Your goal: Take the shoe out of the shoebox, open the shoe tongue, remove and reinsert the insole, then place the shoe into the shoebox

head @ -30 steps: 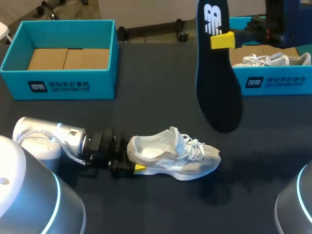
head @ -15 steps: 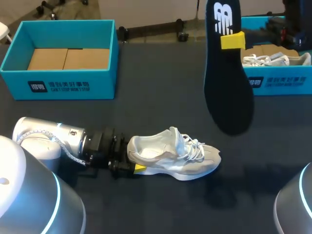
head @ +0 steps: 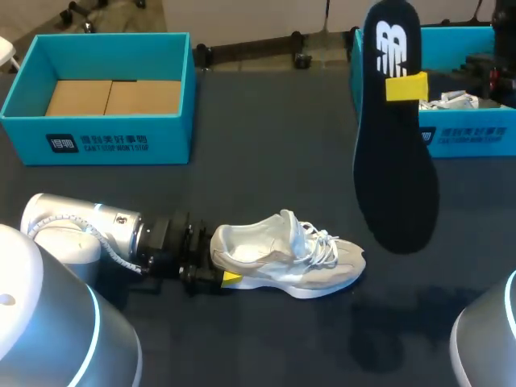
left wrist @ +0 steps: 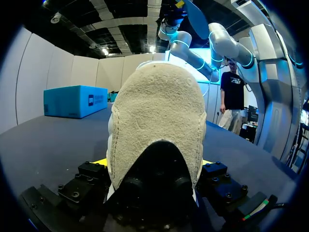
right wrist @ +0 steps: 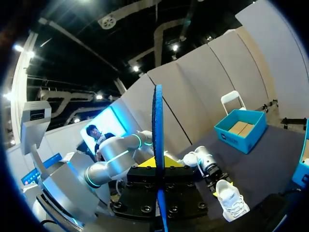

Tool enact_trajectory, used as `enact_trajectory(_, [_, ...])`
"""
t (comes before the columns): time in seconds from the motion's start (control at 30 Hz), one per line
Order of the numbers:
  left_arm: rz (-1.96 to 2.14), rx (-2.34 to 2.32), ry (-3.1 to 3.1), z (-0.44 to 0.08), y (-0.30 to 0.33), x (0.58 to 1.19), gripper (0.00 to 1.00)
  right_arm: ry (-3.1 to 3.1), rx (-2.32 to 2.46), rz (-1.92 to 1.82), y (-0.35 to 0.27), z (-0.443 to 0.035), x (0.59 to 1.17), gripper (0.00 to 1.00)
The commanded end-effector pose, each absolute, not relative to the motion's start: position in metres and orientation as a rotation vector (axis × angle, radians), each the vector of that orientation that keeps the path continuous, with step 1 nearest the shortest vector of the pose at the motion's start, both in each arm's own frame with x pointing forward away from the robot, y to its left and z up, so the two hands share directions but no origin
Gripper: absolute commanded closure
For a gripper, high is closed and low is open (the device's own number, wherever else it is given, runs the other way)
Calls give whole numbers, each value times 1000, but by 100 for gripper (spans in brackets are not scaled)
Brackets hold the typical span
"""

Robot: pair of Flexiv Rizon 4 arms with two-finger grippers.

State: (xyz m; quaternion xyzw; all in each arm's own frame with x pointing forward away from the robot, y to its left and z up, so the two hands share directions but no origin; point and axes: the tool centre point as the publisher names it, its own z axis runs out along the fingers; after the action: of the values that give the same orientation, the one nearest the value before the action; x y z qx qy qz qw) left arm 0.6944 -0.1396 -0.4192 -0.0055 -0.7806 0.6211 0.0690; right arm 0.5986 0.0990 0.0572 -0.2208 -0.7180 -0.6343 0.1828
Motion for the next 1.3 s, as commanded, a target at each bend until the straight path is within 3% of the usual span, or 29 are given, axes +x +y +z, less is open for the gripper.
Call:
enact_trajectory(0.03, [1868,-17,-2351,-419,-140,695,100,-2011,-652,-1800,100,55,592,100])
enact_trajectory(0.6, [1864,-27,-2349,-417,-139,696,100,-1996,-657,-1796,101,54,590,100])
enact_trajectory(0.63, [1860,-25,-2354,-417,-139,696,78,-1996,-657,-1796,101,54,590,100])
enact_trajectory(0.67, [1851,-27,-2354,-417,-138,696,4,-1996,-657,-1796,101,54,590,100])
enact_trajectory(0.7, [1848,-29,-2354,-417,-138,696,0,-1996,-657,-1796,101,54,590,100])
enact_trajectory(1.3, [1556,-97,-2604,-408,-110,694,0,-1996,-657,-1796,101,54,590,100])
